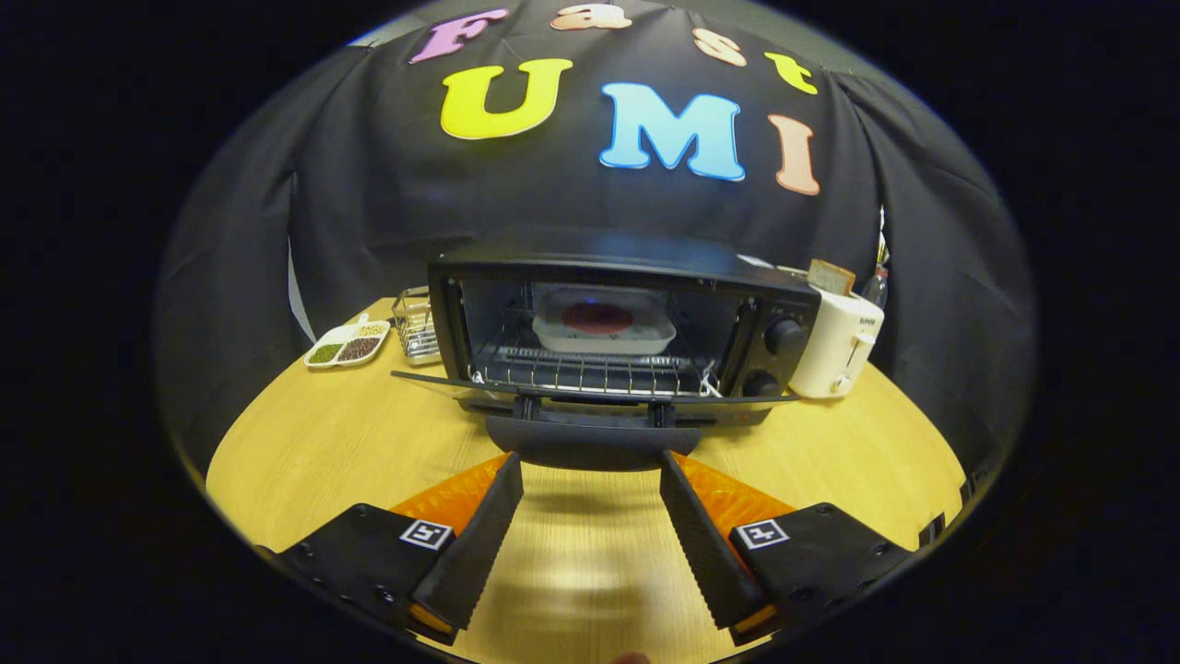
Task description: Open the toaster oven, put the food inside, and close the toaster oven door.
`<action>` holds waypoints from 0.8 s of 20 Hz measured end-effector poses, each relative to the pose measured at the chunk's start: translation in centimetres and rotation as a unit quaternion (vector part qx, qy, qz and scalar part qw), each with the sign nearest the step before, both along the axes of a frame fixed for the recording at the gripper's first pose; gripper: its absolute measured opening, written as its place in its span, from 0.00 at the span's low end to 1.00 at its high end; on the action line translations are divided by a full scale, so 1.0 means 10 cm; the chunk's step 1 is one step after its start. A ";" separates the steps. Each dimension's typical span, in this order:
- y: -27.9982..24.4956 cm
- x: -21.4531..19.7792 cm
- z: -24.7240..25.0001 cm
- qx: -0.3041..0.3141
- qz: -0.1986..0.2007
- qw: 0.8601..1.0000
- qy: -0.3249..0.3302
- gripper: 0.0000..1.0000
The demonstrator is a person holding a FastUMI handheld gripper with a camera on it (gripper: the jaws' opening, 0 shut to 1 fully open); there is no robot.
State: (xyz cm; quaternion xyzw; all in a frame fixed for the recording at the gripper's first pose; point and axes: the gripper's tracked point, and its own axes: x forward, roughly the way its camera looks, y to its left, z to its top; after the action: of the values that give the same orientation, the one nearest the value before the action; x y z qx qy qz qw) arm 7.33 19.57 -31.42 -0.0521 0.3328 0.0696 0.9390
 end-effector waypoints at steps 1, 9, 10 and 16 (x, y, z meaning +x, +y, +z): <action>0.01 0.09 0.07 0.000 0.001 1.000 -0.012 0.96; -0.11 0.84 0.60 -0.012 0.028 0.993 -0.116 0.97; -0.14 0.81 0.64 -0.009 0.027 0.993 -0.117 0.97; -0.53 0.36 1.01 -0.007 0.018 0.989 -0.149 0.98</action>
State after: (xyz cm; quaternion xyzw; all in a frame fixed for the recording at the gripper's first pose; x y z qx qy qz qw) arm 10.93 14.27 -21.32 -0.0746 0.1890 0.0759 0.9762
